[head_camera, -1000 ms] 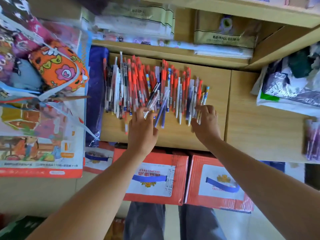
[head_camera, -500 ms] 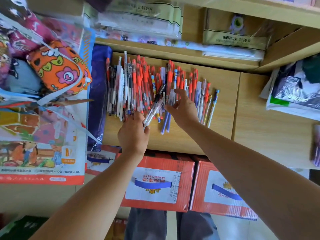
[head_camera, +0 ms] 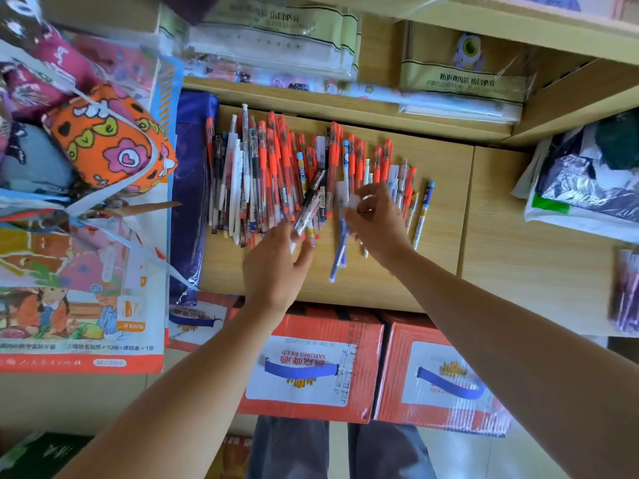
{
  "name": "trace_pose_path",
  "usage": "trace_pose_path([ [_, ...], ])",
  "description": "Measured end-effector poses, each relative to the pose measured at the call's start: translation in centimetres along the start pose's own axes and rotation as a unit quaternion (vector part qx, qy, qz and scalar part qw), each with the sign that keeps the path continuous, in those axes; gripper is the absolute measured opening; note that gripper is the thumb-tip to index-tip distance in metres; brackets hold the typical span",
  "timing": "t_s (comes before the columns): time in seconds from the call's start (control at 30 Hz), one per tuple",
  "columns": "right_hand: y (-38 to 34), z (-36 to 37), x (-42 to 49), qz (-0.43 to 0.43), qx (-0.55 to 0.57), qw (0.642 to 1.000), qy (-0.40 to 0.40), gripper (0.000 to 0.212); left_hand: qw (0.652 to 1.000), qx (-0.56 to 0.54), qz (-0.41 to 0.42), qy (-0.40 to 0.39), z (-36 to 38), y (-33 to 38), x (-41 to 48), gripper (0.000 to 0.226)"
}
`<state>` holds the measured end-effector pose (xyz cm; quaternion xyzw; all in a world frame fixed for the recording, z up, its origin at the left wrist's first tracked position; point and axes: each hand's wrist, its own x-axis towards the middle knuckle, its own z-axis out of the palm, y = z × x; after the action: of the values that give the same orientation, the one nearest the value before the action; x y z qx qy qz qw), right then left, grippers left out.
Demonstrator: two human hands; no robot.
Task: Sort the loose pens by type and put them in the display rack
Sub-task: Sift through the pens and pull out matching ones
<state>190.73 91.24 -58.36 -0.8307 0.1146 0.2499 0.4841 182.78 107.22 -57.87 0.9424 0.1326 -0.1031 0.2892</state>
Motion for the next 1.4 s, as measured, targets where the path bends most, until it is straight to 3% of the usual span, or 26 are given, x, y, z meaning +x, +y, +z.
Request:
trace_pose_path([
  [0.07,-0.7,-0.1,-0.5,0.020,0.058,0.997,-0.035,0.024,0.996,-0.043,0.042,-0.071,0.3,1.0,0.1,0.028],
  [0.17,-1.2,-0.1,-0.9,0.027,0.093,0.994,-0.052,0.017,0.989,-0.018,0.064,-0.132,1.1,1.7,0.3,0.021],
  [0.23,-0.7,0.1,-1.0,0.025,-0.010,1.000,-0.001,0.015,0.991,-0.021,0.039,-0.124,1.4,1.4,0.4,0.018],
  [0.3,0.2,0.2,-1.3,0.025,-0.204,0.978,0.033,0.024,0.993,-0.036,0.017,-0.115,1.3,0.8,0.4,0.017],
  [0.37,0.9,0.7,-1.7,0.036,-0.338,0.940,0.003,0.034,0.993,-0.052,0.006,-0.105,1.1,0.5,0.2,0.016],
  [0.47,1.4,1.4,-2.1,0.041,-0.410,0.911,-0.039,0.037,0.993,-0.072,-0.013,-0.091,0.9,0.3,0.0,0.015],
  [0.6,1.6,1.2,-1.8,0.048,-0.360,0.931,-0.043,0.024,0.992,-0.083,-0.026,-0.092,0.9,0.4,0.2,0.015],
  [0.77,1.2,-0.5,-2.8,0.040,-0.149,0.982,-0.111,0.008,0.964,-0.224,-0.085,-0.117,1.9,1.6,0.8,0.018],
  [0.9,1.0,-1.8,-3.4,-0.013,-0.162,0.965,-0.205,0.006,0.932,-0.318,-0.113,-0.135,2.8,3.3,1.6,0.019],
  [1.03,1.0,-3.1,-2.9,-0.025,-0.178,0.950,-0.255,0.009,0.939,-0.294,-0.082,-0.156,2.9,3.9,1.7,0.018],
  [1.1,1.5,-3.8,-2.5,-0.032,-0.210,0.958,-0.192,0.016,0.939,-0.297,-0.082,-0.153,2.9,3.8,1.7,0.018],
  [1.17,2.6,-4.4,-1.8,-0.033,-0.237,0.969,-0.064,0.021,0.944,-0.288,-0.082,-0.142,3.0,3.6,1.8,0.018],
  [1.23,3.3,-4.9,-1.1,-0.008,-0.271,0.962,0.015,0.022,0.945,-0.287,-0.088,-0.129,3.0,3.5,1.9,0.018],
  [1.4,3.8,-4.3,-0.3,0.015,-0.349,0.937,0.020,0.023,0.940,-0.300,-0.109,-0.121,3.4,3.2,1.7,0.017],
])
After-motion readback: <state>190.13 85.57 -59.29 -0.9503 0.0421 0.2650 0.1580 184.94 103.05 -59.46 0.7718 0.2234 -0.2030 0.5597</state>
